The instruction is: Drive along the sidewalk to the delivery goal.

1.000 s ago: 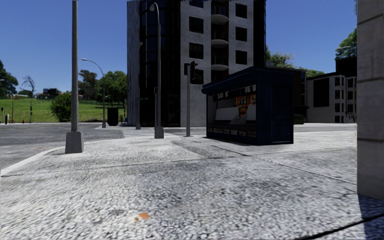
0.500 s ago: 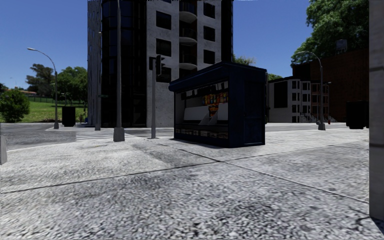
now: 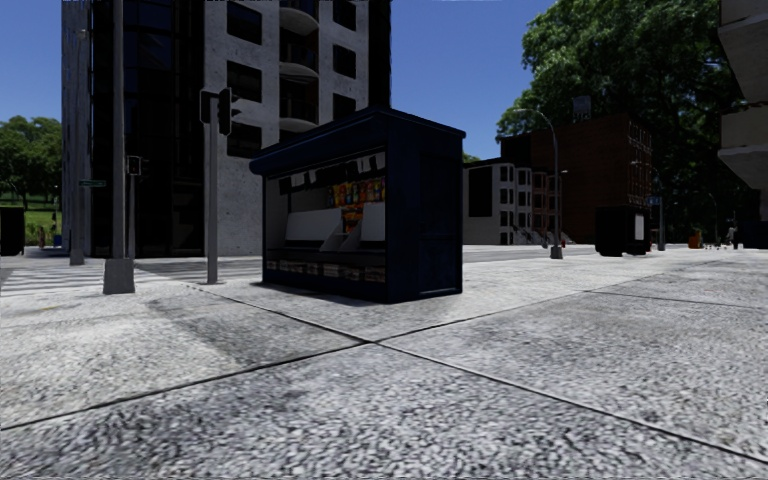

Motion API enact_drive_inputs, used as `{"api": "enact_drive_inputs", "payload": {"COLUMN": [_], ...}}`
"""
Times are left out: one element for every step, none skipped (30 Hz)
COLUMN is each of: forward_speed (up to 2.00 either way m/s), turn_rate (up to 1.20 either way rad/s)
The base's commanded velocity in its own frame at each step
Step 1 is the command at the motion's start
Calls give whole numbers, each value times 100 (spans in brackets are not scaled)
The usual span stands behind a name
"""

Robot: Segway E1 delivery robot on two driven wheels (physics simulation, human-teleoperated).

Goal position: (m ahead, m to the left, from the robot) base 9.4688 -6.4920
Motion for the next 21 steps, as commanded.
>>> {"api": "enact_drive_inputs", "payload": {"forward_speed": [145, 145, 145, 145, 145, 145, 145, 145, 145, 145, 145, 145, 145, 145, 145, 145, 145, 145, 145, 145, 145], "turn_rate": [-50, -50, -50, -50, -50, -50, -50, -50, -50, -50, -50, -50, -50, -50, -50, -50, -50, -50, -50, -50, -47]}}
